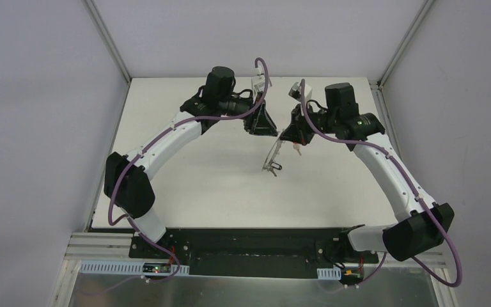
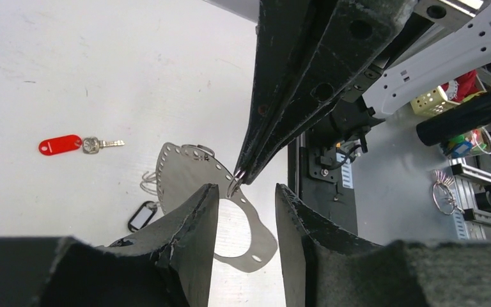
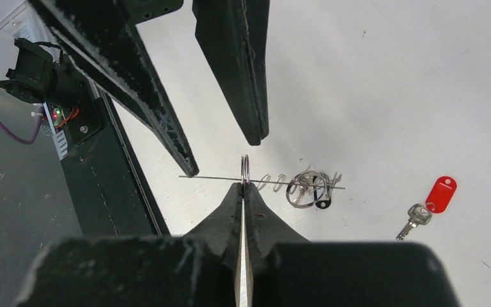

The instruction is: Put the keys on the keyring

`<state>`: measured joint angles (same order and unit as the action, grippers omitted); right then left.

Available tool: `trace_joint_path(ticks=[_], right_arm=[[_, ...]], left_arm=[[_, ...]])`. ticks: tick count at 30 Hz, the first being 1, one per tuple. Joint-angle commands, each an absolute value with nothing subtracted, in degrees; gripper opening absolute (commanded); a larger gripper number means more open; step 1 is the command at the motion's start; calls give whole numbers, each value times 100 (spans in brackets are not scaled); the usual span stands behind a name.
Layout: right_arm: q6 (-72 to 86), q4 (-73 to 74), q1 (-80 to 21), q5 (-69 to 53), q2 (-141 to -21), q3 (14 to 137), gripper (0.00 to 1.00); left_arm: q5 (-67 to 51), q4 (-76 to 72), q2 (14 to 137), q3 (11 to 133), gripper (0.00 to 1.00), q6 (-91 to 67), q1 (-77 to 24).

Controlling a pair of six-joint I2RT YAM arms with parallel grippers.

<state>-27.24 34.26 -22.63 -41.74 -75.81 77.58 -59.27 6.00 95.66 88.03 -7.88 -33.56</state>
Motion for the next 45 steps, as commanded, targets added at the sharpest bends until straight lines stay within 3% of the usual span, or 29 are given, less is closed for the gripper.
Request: trace_joint_path(ticks=[1,10,17,21,28,33,36,41,45], right_arm=[[-2848,3540,-2337,-4070,-7601,8110,0],[-2848,3559,-2348,-4452,-7651,8003,0],[-2839,3533,-2355,-4632,-7638,7938,0],[-2837,3524,-2347,-4663,-7647,7912,0],[-2817,3477,-2347,-4689,-7648,7854,0],[-2731,3314,-2310,-4766,-7551,7753,0],[-2573,3116,-2154,-5031,-7399,7639,9],[-2218,2875,-1770,-5584,-7203,7620,36],[-1935,2714,-1419,-5994,-7050,7608,41]], left_arm=[[-5790,999,9461,9038,39,-61,-3485],[-5853,1599,9634,9398,40,874,-3611],[-6005,2254,9792,9702,33,1585,-3660],[-6088,2500,9873,9861,26,1816,-3682],[-6095,2618,9964,9986,1,1889,-3691],[-6123,2585,9924,9959,0,1699,-3691],[-6225,2000,9787,9679,0,1088,-3634],[-6485,364,9592,9165,0,-666,-3517],[-6619,-927,9465,8720,0,-1771,-3490]])
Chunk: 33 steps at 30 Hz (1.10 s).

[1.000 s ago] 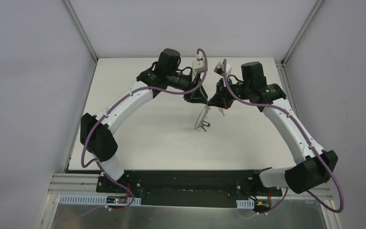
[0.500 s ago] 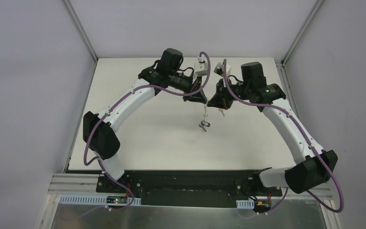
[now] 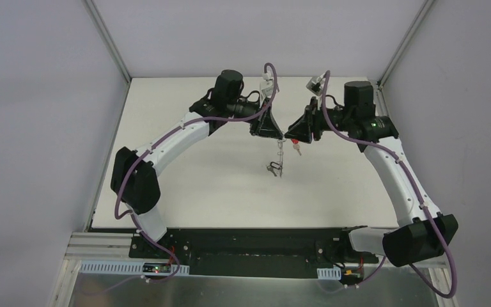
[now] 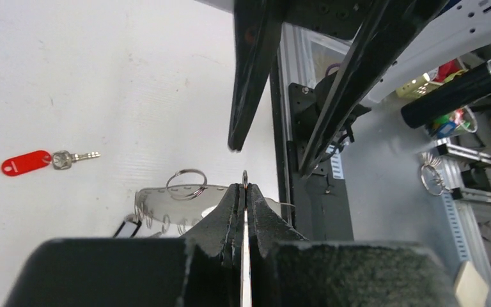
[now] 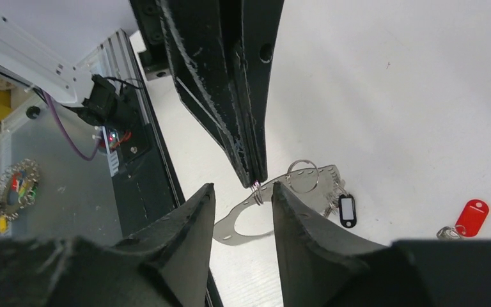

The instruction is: Put the keys on the keyring

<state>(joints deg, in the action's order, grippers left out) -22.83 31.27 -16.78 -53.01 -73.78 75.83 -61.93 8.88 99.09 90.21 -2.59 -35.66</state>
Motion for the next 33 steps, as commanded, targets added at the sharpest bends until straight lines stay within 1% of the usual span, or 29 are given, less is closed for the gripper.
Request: trace_joint_path(ticks=[1,5,10,15,19,23,33], right_arm=[[-1862,2685,-1344,-6087,-7030,7603,42],[-1690,2584,-1114,-6347,-6917,7501,42],[-1519,2399,-982,-6625,-6832,7305,41],[-1449,2288,-926,-6679,-6820,7234,37],[-1358,2193,-907,-6780,-6842,7220,32],[-1302,2090,-905,-6842,-6872,7177,22],[-899,1606,-914,-6990,-6993,7044,20]], left_arm=[[-6630,-1346,9447,8584,0,-2154,-3477],[-6606,-3079,9461,8122,0,-3624,-3445],[-6428,-3915,9472,7920,0,-4479,-3445],[-6350,-4752,9494,7701,0,-5152,-3445],[-6344,-4790,9437,7606,0,-5154,-3445],[-6346,-4790,9422,7594,0,-5146,-3448],[-6340,-4808,9447,7609,0,-5174,-3467]])
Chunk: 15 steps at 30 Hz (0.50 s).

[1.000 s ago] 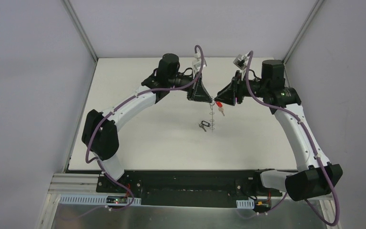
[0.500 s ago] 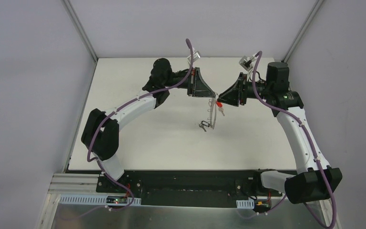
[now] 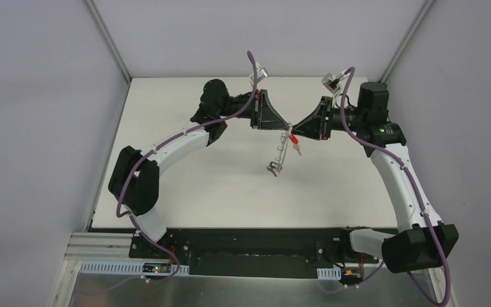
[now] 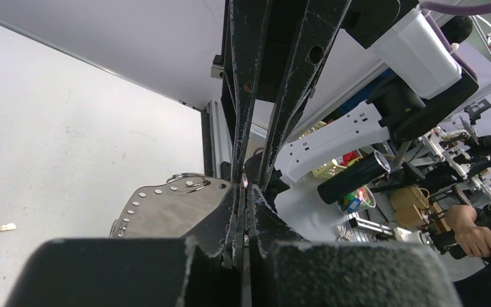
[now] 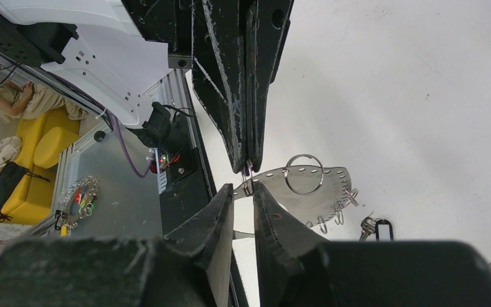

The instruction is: Put the keys on the keyring

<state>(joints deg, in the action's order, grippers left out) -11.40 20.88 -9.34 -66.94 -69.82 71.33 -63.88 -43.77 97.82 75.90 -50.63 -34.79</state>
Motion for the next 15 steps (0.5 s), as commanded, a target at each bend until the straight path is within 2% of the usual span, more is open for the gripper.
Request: trace_joint_path(ticks=[1,8,12,15], right_arm=[[-830,1524,-914,-7006,-7008,7020,19],[-776,1407,-1017,-7023,-7081,6970,13],[-751,1367,-1038,-7000,-7102,7001,1],[-1008,1648,-1057,-6904,-7117,7184,0]], left_arm=[[-6339,-4808,9448,7611,0,-5173,-3471],[-6317,-4799,9459,7601,0,-5165,-3489],[-6341,-4799,9466,7595,0,-5120,-3491],[-6467,-4603,9429,7598,0,-4869,-3489]])
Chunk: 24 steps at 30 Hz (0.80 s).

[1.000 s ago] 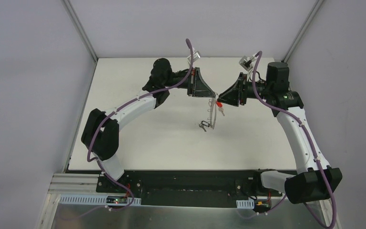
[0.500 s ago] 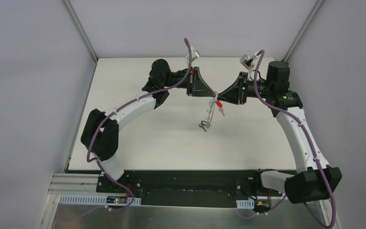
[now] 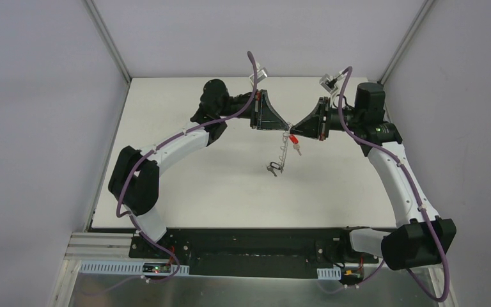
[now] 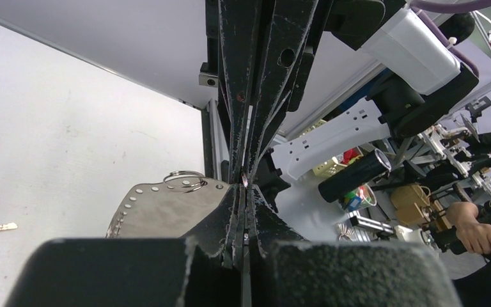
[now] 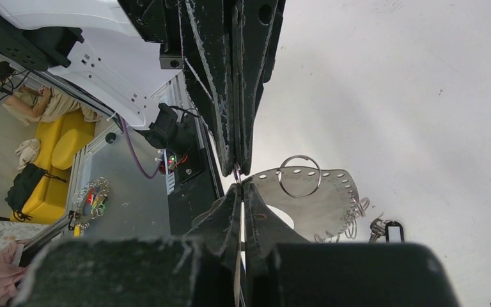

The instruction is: Put the keys on the keyring

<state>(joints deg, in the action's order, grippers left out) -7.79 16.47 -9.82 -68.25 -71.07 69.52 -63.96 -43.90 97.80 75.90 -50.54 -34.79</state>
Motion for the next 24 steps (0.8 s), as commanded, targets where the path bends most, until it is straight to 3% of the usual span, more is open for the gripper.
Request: trace_joint_path(ticks=[1,3,10,14,24], right_arm=[[-1260,1924,-1103,-6734,-7138,7317,0],[-1960,2709,-1283,-6298,-7201,7625,0],[-2890,3673,-1781,-5340,-7254,7915,0],[-3126,3989,-1996,-5050,-7430,8145,0],[-3146,4042,-2139,-4878,-7547,8244,0]], left_arm=[[-6518,-4414,9404,7626,0,-4680,-3489],[-6571,-3731,9316,7716,0,-4110,-3482],[-6280,85,9140,8585,21,-1173,-3474],[-6118,774,9202,8842,28,-494,-3510],[-6054,1670,9387,9213,28,538,-3642]])
